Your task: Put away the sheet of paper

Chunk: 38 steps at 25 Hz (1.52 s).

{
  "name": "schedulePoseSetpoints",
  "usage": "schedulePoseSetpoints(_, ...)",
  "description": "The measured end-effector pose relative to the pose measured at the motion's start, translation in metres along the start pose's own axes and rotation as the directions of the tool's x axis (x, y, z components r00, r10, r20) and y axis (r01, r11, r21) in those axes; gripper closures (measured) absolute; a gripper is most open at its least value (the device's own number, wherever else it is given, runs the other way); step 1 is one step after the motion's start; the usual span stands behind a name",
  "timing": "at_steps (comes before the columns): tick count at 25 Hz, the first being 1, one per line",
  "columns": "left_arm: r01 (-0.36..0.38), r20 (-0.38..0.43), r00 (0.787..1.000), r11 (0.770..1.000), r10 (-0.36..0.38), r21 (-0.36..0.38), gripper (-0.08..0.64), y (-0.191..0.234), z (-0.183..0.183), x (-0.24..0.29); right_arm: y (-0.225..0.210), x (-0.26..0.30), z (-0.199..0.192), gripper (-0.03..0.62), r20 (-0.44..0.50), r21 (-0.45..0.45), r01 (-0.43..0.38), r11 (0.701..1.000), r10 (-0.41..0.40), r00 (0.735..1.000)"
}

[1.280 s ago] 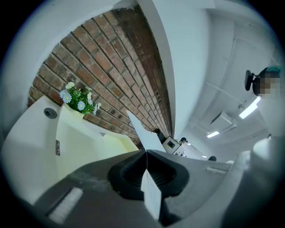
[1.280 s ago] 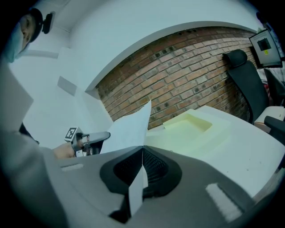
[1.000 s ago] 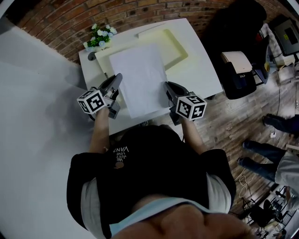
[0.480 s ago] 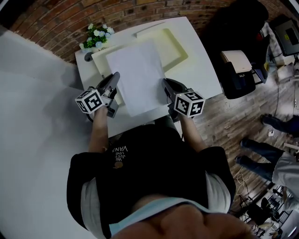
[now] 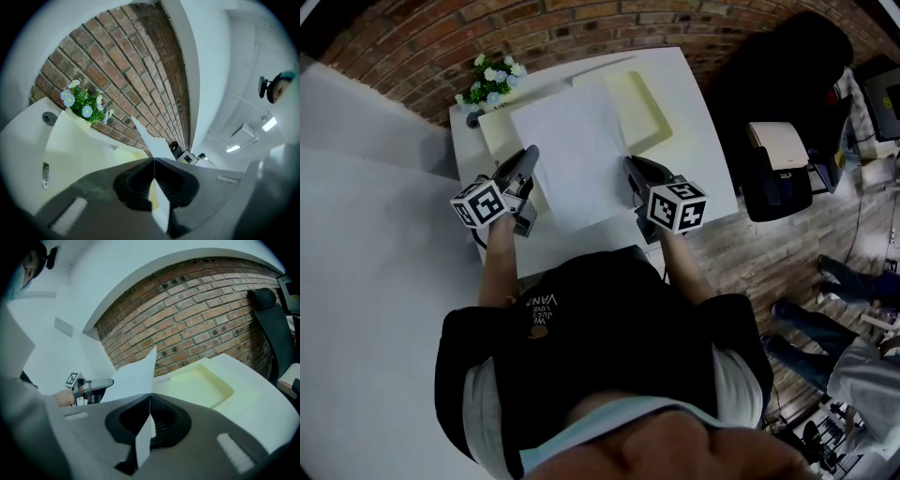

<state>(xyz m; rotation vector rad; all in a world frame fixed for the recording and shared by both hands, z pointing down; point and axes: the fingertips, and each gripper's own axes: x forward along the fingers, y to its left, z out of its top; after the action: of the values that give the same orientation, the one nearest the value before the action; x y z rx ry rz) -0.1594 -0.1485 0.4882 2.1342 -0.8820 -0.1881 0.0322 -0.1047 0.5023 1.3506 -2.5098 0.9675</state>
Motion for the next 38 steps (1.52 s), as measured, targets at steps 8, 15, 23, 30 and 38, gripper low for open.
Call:
schedulePoseSetpoints(8, -0.063, 0.026, 0.998, 0.998, 0.064, -0.016, 0.560, 0.009, 0.002, 0.017, -0.022, 0.018, 0.011, 0.591, -0.047, -0.028, -0.041, 0.999, 0.039, 0.998)
schedulePoseSetpoints(15, -0.107, 0.029, 0.994, 0.994, 0.107, -0.023, 0.560, 0.024, 0.002, 0.028, -0.036, 0.035, 0.013, 0.591, -0.086, -0.045, -0.061, 0.997, 0.057, 0.995)
schedulePoseSetpoints(23, -0.146, 0.015, 0.989, 0.989, 0.146, -0.032, 0.560, 0.041, 0.001, 0.039, -0.049, 0.055, 0.008, 0.591, -0.132, -0.033, -0.068, 0.997, 0.063, 0.989)
schedulePoseSetpoints(30, -0.183, -0.003, 0.983, 0.981, 0.183, -0.064, 0.560, 0.066, -0.007, 0.043, -0.057, 0.073, 0.003, 0.591, -0.173, -0.032, -0.068, 0.997, 0.061, 0.983)
schedulePoseSetpoints(38, -0.213, -0.020, 0.977, 0.975, 0.212, -0.070, 0.560, 0.084, -0.007, 0.048, -0.062, 0.092, -0.001, 0.591, -0.219, -0.043, -0.068, 0.997, 0.057, 0.974)
